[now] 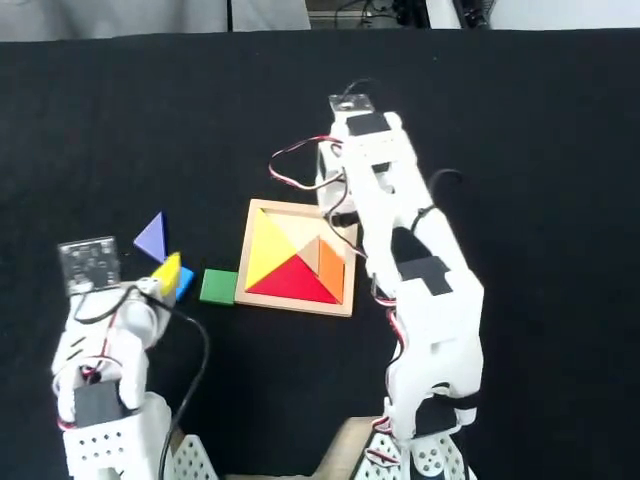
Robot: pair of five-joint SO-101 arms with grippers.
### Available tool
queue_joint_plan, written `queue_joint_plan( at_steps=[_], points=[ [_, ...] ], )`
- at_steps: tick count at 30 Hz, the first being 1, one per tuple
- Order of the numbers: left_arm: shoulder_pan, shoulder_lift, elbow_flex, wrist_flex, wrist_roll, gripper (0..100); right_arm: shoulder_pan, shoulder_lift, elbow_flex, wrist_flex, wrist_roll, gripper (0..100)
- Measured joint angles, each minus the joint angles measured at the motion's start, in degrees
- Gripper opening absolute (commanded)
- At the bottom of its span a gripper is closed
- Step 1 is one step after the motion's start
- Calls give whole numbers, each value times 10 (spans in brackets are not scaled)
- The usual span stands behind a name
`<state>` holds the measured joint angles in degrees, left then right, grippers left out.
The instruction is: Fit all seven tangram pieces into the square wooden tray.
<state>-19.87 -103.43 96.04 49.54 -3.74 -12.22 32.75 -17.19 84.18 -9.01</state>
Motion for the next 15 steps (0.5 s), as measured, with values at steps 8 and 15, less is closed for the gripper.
queue_joint_plan(
  at_steps=[8,15],
  points=[
    [-16,-1,-63,91,-37,304,34,-2,0,-28,0,11],
    [24,0,-137,171,-77,304,41,-2,42,-74,0,11]
  ],
)
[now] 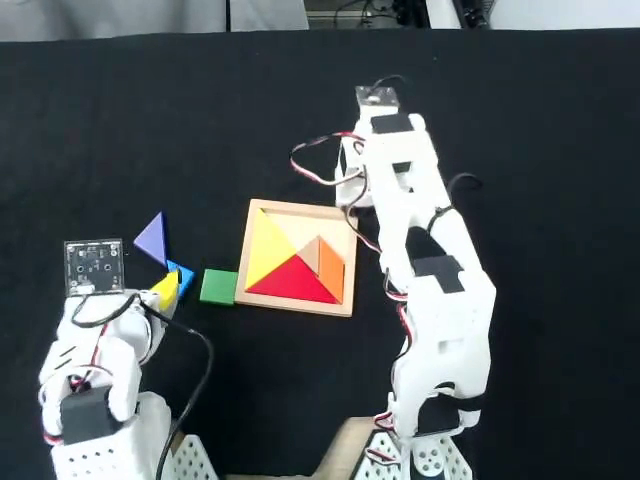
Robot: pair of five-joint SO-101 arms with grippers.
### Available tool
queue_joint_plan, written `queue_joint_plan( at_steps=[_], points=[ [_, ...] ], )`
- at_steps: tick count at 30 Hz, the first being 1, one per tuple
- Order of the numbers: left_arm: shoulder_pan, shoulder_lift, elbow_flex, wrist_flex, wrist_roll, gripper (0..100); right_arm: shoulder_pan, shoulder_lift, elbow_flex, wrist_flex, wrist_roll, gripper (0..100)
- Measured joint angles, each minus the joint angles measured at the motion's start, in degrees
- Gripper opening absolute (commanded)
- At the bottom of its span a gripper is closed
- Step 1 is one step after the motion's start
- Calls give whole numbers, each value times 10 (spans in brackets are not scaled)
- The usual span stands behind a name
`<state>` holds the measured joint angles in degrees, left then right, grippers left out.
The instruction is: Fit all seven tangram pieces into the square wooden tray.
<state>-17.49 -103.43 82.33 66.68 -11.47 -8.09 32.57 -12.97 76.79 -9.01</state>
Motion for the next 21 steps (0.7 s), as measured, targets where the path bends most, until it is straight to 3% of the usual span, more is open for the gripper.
queue_joint_plan(
  at_steps=[6,15,21],
  points=[
    [4,117,-141,14,-2,304,0,0,11,-25,0,11],
    [4,501,-359,18,-2,304,11,0,11,-29,0,11],
    [-24,634,-403,-9,-2,304,45,0,12,-41,0,11]
  ],
)
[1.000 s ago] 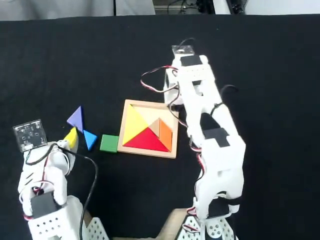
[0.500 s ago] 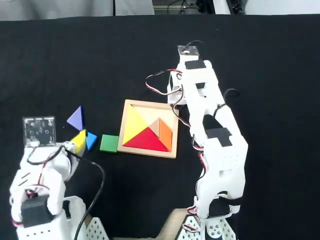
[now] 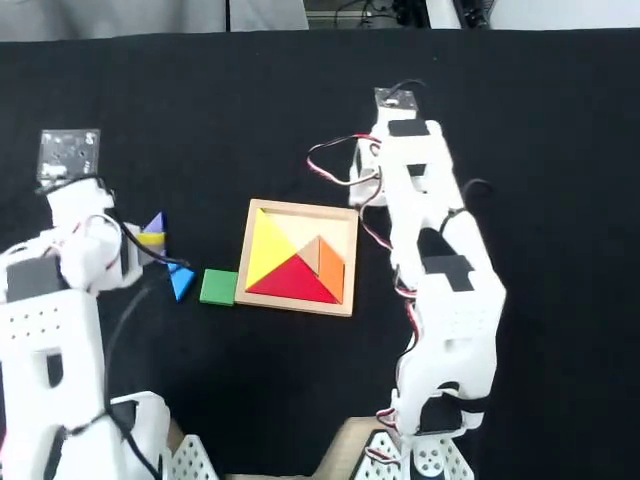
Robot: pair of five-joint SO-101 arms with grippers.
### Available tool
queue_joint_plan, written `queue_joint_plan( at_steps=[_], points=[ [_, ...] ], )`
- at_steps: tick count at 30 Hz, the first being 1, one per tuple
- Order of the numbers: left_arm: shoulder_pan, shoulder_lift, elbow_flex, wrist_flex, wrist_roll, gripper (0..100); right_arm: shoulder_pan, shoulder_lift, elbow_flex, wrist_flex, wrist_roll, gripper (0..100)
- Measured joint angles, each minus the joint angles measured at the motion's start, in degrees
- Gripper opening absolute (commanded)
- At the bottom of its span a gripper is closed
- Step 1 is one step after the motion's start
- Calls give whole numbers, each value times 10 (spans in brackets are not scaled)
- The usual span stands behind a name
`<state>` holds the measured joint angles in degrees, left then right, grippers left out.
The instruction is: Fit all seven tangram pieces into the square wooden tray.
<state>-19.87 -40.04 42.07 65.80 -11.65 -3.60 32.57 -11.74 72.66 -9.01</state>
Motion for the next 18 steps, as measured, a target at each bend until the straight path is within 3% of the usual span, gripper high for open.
queue_joint_plan(
  at_steps=[9,12,18],
  points=[
    [3,207,-48,-171,38,303,4,0,2,-16,0,11],
    [7,326,-129,-165,69,290,4,0,2,-16,0,11],
    [7,532,-323,-76,98,92,4,0,2,-16,0,11]
  ],
)
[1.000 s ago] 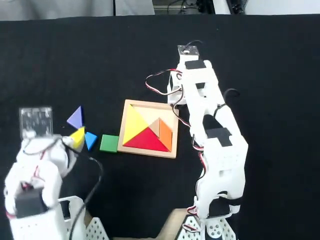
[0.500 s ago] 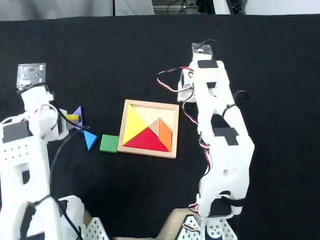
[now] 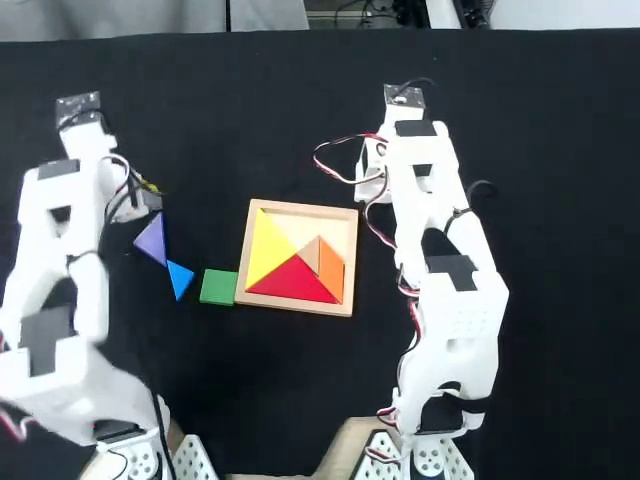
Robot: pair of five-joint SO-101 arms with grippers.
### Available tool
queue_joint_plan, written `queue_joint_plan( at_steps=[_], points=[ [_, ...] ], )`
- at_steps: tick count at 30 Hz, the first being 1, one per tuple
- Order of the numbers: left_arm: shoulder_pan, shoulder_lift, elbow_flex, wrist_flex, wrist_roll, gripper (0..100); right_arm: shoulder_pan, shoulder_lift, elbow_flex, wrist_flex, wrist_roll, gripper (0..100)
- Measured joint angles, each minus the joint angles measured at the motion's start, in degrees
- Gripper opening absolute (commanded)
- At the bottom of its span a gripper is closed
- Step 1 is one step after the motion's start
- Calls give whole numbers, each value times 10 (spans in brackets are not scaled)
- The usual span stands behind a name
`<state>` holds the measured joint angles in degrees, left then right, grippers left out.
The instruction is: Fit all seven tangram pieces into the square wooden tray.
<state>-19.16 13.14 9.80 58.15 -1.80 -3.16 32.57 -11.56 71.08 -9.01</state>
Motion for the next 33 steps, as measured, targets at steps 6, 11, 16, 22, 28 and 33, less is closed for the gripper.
queue_joint_plan(
  at_steps=[6,11,16,22,28,33],
  points=[
    [13,82,-98,34,0,51,0,0,0,0,0,11],
    [40,139,-130,27,-33,50,0,0,0,0,0,11],
    [62,183,-143,22,-39,47,0,0,0,0,0,11],
    [98,188,-155,70,-44,47,0,0,0,0,0,11],
    [174,189,-162,165,-96,47,0,0,0,0,0,11],
    [183,189,-156,217,-114,46,0,0,0,0,0,11]
  ],
)
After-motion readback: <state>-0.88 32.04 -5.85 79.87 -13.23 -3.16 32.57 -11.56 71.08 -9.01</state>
